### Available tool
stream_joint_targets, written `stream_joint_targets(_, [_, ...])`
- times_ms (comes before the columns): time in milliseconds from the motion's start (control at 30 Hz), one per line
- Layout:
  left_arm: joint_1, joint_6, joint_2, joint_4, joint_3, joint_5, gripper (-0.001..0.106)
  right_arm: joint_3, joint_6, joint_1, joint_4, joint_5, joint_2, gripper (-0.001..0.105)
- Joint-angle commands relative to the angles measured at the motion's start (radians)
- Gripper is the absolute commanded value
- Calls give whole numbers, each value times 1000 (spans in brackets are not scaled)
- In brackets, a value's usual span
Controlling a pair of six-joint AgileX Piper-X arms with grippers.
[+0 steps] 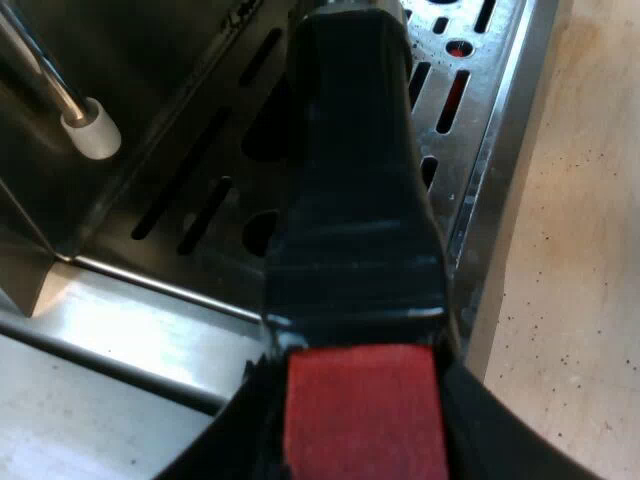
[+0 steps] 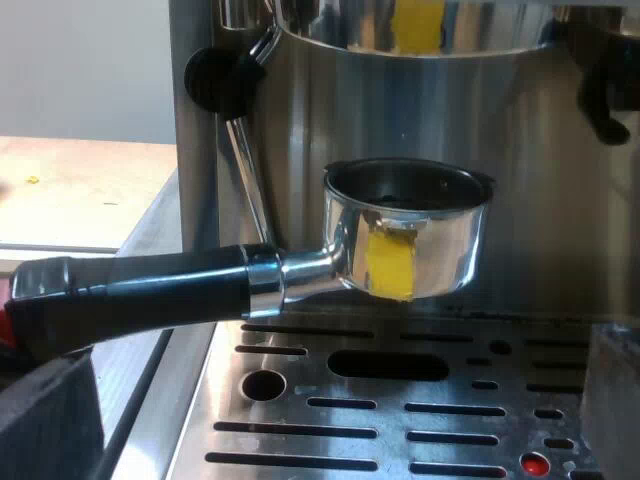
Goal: Put the handle in the coffee machine
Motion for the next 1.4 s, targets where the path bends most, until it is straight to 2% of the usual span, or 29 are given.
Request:
stream_joint_targets(33, [-2, -25, -10, 0, -11, 56, 0, -1, -9, -3, -9, 6, -3, 100])
stream_joint_targets(200, [1, -39, -10, 38, -39, 67, 0, -1, -9, -3, -9, 6, -3, 100])
stream_joint_targets(433, [1, -21, -15, 80, -64, 72, 0, -1, -9, -3, 7, 6, -3, 100])
stream_joint_targets(533, [1, 49, -38, 133, -64, 74, 0, -1, -9, -3, 7, 6, -3, 100])
stream_joint_targets(667, [1, 37, -44, 126, -64, 74, 0, -1, -9, -3, 15, 6, -3, 100])
stream_joint_targets(767, [1, 13, -44, 126, -64, 102, 0, -1, -7, -3, 15, 6, -3, 100])
stream_joint_targets(1167, [1, 21, -54, 115, -69, 93, 0, -1, -7, -3, 15, 6, -3, 100])
stream_joint_targets(1400, [1, 21, -54, 97, -101, 94, 0, -1, -7, -3, 15, 6, -3, 100])
